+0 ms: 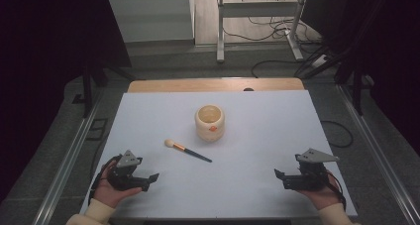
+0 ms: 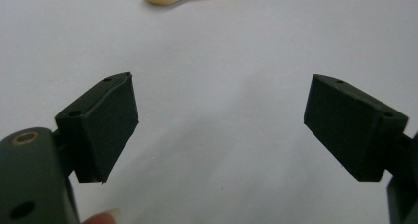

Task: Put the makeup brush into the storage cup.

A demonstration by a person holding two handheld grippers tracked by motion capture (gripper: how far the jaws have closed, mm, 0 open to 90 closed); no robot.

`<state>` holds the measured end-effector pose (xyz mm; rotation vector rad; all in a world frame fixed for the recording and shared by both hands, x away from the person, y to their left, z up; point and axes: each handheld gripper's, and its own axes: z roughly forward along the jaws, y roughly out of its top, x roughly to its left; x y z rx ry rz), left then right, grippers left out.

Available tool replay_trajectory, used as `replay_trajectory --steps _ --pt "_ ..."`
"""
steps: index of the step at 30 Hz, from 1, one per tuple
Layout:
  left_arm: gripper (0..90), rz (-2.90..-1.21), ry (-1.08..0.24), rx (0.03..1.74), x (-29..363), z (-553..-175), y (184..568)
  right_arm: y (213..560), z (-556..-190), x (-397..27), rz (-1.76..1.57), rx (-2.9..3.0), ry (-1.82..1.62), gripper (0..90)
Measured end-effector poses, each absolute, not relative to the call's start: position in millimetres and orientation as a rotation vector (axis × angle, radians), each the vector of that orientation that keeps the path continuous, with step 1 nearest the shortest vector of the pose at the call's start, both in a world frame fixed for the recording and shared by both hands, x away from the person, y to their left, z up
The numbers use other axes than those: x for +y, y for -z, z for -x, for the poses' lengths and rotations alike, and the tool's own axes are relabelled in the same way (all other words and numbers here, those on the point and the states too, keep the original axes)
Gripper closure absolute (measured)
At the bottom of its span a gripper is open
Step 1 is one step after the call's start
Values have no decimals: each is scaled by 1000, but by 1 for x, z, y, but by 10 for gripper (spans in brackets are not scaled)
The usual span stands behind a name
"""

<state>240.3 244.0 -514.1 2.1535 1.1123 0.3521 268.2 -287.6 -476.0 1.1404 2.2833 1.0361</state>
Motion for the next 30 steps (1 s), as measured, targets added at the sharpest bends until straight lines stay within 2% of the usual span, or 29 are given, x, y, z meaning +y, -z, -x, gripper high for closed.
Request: replay_trajectory --steps 30 --pt "133 -2170 -351 1084 244 -239 512 479 -270 -288 -1129 2306 -1012 86"
